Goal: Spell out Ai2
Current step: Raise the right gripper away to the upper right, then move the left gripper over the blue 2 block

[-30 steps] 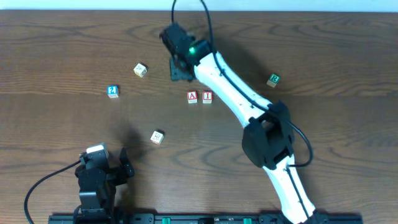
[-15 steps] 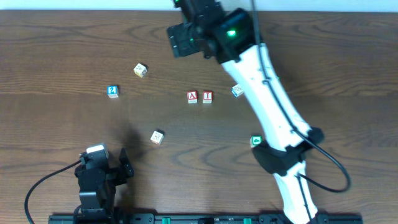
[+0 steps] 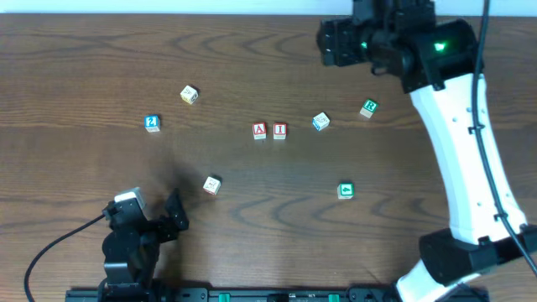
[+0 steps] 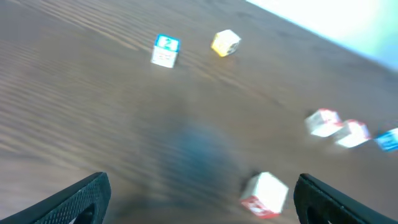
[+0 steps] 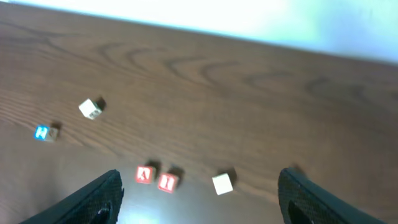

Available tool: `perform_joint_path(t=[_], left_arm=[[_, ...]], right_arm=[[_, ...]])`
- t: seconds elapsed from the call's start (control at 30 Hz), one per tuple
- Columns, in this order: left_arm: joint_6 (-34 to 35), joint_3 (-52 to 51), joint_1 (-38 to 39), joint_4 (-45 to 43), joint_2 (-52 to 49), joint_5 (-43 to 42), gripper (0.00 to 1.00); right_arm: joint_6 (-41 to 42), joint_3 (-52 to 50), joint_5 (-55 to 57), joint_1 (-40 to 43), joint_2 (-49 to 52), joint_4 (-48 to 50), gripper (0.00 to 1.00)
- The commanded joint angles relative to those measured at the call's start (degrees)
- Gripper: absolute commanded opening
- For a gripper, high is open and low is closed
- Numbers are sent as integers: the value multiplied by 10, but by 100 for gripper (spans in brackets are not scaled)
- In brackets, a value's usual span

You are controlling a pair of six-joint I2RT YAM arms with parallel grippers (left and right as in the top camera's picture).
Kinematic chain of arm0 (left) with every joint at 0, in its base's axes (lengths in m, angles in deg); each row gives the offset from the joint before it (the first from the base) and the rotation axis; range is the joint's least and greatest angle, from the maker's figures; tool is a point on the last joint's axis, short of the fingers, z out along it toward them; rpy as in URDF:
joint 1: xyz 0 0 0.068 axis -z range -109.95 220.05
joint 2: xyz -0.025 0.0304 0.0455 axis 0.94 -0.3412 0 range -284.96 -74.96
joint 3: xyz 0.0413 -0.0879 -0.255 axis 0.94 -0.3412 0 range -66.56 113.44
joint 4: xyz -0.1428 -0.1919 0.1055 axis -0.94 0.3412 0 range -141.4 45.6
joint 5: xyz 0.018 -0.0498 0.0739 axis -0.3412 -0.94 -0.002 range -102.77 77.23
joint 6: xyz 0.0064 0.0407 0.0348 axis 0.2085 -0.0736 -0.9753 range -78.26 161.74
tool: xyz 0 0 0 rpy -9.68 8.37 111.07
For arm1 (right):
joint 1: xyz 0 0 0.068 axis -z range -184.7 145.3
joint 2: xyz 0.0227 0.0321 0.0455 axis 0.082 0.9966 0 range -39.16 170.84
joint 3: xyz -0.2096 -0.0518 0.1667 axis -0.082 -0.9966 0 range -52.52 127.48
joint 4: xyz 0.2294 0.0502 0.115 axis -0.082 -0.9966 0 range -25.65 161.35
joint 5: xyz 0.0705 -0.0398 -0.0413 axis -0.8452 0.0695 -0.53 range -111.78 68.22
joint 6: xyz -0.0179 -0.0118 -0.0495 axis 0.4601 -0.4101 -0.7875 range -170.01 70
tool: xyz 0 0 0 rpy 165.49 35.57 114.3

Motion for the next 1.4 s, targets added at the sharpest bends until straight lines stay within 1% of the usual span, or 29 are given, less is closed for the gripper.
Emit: perform_joint_path(t=[0.0, 0.07, 0.17, 0.23, 0.3, 0.4, 0.47, 0.6, 0.7, 0.9, 1.0, 1.1, 1.17, 1.23, 1.33, 1.37], left_arm=[[104, -3, -3, -5, 3, -49, 95], [105, -3, -3, -17, 3, -81, 95], [64, -2, -3, -70, 3, -134, 95], [56, 10, -4, -101, 2, -129, 96], [33, 36, -4, -97, -10, -102, 96], [-21, 90, -4, -85, -58, -63, 95], [-43, 128, -4, -85, -105, -59, 96], [-46, 169, -4, -88, -178, -57, 95], [-54, 222, -4, -78, -246, -48, 95], [-103, 390, -4, 70, -461, -22, 95], [-107, 470, -4, 117, -565, -19, 95], [-127, 552, -3, 152, -671, -21, 95], [-127, 579, -3, 159, -720, -41, 96], [-127, 583, -3, 144, -757, -50, 95], [-127, 583, -3, 126, -788, -51, 95], [-134, 583, -3, 125, -797, -40, 95]], right_arm=[[-24, -25, -38, 14, -21, 4, 80], [-25, -26, -38, 14, -21, 0, 81], [-25, -26, -38, 14, -21, 0, 81], [-34, -26, -38, 14, -21, 0, 81], [-38, -26, -38, 14, -21, 0, 82], [-40, -26, -38, 14, -21, 2, 83], [-40, -26, -38, 14, -21, 3, 83], [-39, -26, -38, 14, -21, 6, 84], [-39, -26, -38, 14, -21, 6, 84], [-39, -26, -38, 14, -21, 6, 84], [-39, -26, -38, 14, -21, 7, 84], [-39, -26, -38, 14, -21, 6, 84], [-39, -26, -38, 14, -21, 5, 84], [-39, -26, -38, 14, -21, 3, 85], [-39, -26, -38, 14, -21, -1, 85], [-39, -26, -38, 14, -21, -3, 86]])
